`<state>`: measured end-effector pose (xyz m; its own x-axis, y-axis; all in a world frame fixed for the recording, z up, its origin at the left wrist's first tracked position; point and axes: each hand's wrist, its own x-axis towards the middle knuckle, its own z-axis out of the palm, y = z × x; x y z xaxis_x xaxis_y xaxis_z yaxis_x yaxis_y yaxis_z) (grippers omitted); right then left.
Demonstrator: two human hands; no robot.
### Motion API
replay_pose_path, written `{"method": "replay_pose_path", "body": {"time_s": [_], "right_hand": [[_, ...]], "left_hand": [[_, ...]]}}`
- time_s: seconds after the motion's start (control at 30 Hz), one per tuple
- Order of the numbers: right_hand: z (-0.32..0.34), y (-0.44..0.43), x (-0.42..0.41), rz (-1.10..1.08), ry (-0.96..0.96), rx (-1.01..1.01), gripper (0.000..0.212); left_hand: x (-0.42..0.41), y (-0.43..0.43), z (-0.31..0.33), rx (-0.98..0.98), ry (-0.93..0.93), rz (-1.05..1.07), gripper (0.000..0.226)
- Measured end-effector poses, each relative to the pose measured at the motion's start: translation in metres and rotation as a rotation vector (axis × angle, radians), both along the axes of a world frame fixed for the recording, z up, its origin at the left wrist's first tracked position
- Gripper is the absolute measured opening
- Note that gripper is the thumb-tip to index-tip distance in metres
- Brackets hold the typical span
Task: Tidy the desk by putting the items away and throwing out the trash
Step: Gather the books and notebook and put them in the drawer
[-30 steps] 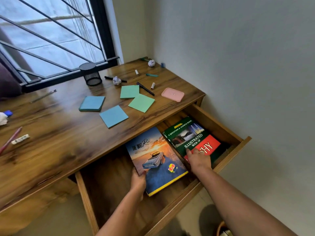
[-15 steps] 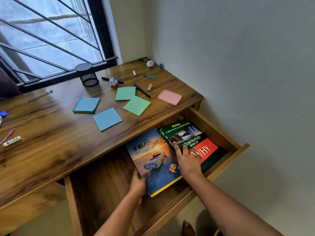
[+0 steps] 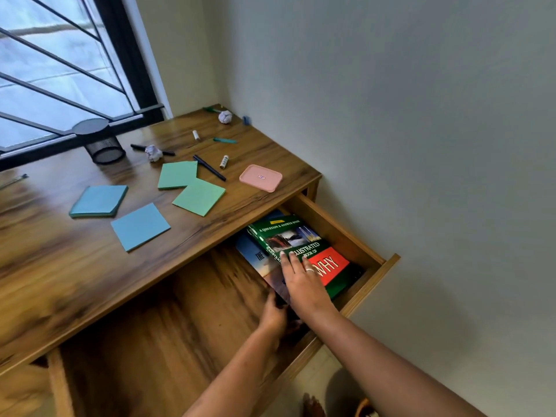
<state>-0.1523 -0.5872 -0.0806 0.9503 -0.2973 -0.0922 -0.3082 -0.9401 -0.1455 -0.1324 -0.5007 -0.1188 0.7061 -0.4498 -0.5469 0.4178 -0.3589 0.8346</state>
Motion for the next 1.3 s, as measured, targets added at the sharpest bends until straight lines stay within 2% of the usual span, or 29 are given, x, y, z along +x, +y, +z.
{"method": "replay_pose_path", "body": {"time_s": [0.1,0.23,0.33,0.43,0.5,0.57,0.67,0.8,1.0,1.13,1.3], "right_hand": [[-0.001,0.001,0.001,0.002,0.030,-0.002,0.091],[-0.012,0.003,-0.006,0.001,0.123,0.013,0.079],[-0.017,0.004,-0.007,0.006,0.213,0.023,0.075],[-0.019,0.003,-0.004,0.033,0.244,0.008,0.067],[-0.018,0.002,-0.003,0.045,0.249,-0.009,0.071],[-0.018,0.000,-0.004,0.041,0.261,-0.013,0.077],[-0.017,0.000,-0.004,0.021,0.258,-0.025,0.080],[-0.018,0.006,-0.004,-0.029,0.237,-0.026,0.076],[-0.019,0.007,0.000,-0.039,0.237,-0.041,0.074],[-0.018,0.007,-0.001,-0.030,0.241,-0.070,0.078],[-0.020,0.008,0.001,-0.052,0.243,-0.050,0.080]], "left_hand": [[-0.002,-0.006,-0.004,0.081,-0.127,0.007,0.028],[0.008,-0.005,-0.014,0.236,-0.224,-0.025,0.033],[0.016,0.002,-0.020,0.288,-0.217,0.030,0.034],[0.028,0.005,-0.023,0.239,-0.092,0.169,0.059],[0.038,0.008,-0.016,0.124,0.009,0.258,0.072],[0.047,0.010,-0.008,-0.001,0.107,0.275,0.071],[0.055,0.005,-0.002,-0.066,0.199,0.229,0.067],[0.051,-0.003,0.001,-0.115,0.201,0.260,0.084],[0.054,0.004,-0.005,-0.194,0.259,0.296,0.090],[0.057,0.008,-0.011,-0.236,0.307,0.307,0.089],[0.055,0.008,-0.010,-0.253,0.326,0.288,0.077]]}}
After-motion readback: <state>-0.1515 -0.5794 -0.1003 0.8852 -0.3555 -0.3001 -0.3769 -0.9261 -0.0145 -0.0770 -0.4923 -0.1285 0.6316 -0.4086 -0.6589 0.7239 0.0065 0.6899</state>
